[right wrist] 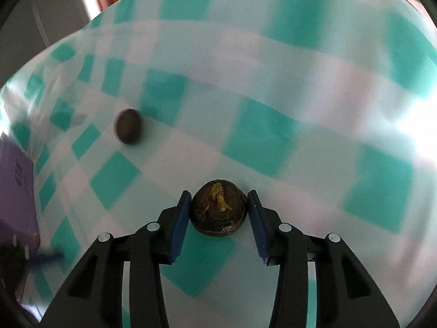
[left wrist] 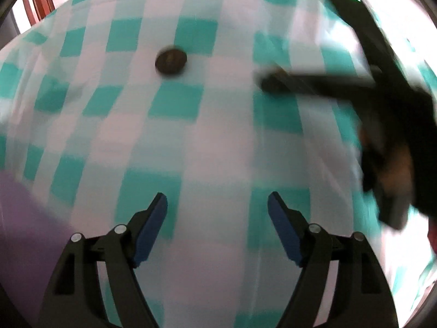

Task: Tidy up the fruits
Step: 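Grasp a dark round fruit with the right tool while the left tool grasps the other, then carry both dark fruits over the purple-rimmed box and lower them inside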

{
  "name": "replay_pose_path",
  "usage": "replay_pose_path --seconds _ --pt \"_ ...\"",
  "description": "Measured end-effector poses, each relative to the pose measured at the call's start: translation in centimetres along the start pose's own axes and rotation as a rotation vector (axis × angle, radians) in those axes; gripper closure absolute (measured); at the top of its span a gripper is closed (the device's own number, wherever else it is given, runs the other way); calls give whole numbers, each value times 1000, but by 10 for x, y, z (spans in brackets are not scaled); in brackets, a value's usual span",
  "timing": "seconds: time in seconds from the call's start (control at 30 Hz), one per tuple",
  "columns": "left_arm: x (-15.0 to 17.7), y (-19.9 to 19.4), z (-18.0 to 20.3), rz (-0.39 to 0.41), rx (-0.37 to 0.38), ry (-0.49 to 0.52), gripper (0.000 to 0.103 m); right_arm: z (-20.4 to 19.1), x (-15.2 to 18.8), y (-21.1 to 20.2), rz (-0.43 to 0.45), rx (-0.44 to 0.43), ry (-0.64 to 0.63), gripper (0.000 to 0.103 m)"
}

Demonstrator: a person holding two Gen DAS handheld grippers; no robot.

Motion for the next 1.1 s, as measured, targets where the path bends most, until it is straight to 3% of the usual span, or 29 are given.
replay_pose_path --seconds 0.23,0.37,0.57,0.9,1.1 --pt "-90 36 -20 95 -61 -186 27 17 33 -21 41 39 77 61" --pt "-121 52 -24 130 -70 -224 34 9 35 -18 62 76 61 61" --pt "-129 73 -22 124 -83 -201 46 15 36 -19 75 47 84 60" --pt "-125 78 -9 162 -85 -171 48 28 42 -26 83 28 97 59" --pt "-119 78 -2 179 -85 -148 59 28 42 -27 84 27 98 59"
Point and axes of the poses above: each gripper's, at about its wrist camera, not at the fingertips, and y roughly the way its jaws point, z to its right, x to its underside, the point moved 1 cm from there along y, roughly the way its jaws point, and after that the axes turned 13 degrees about -y, right-handed, at the moved point
